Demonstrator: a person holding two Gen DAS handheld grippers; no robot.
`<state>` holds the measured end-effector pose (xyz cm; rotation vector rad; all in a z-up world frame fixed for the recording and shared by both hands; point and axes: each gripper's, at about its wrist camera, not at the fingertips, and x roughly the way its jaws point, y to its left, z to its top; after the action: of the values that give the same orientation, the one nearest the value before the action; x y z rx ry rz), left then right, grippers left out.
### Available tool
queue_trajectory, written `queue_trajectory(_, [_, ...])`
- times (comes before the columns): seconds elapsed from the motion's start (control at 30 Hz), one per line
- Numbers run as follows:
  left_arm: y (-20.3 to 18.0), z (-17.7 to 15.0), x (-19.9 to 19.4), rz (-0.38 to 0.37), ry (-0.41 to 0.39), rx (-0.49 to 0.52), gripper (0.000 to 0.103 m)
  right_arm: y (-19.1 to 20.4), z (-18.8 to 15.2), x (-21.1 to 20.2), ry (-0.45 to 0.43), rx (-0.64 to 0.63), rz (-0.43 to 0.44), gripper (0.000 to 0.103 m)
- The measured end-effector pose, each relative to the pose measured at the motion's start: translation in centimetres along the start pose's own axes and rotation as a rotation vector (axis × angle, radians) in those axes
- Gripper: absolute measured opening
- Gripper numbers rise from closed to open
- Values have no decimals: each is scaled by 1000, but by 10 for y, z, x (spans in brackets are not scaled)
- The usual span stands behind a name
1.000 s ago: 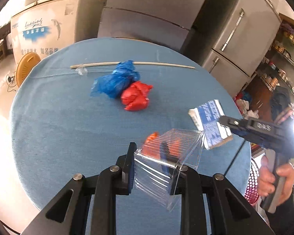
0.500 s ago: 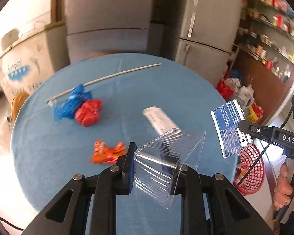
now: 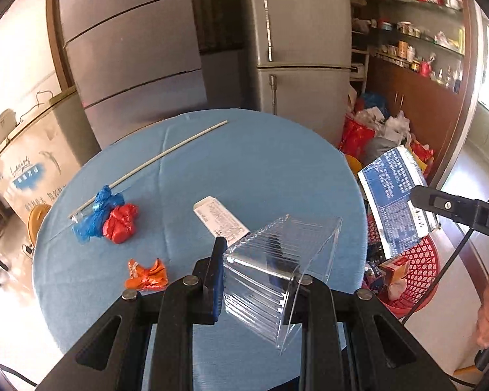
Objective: Collect trash
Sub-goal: 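Lift the clear container with the left tool while the right tool carries the blue box toward the basket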
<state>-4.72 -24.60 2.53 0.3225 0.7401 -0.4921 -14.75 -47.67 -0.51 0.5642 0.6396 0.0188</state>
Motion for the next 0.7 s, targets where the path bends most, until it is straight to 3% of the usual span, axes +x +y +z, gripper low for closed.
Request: queue_trajectory(0.7, [-82,21,-2,-13,-30,159,25,-69,-5,-55,-75,108,-36,43])
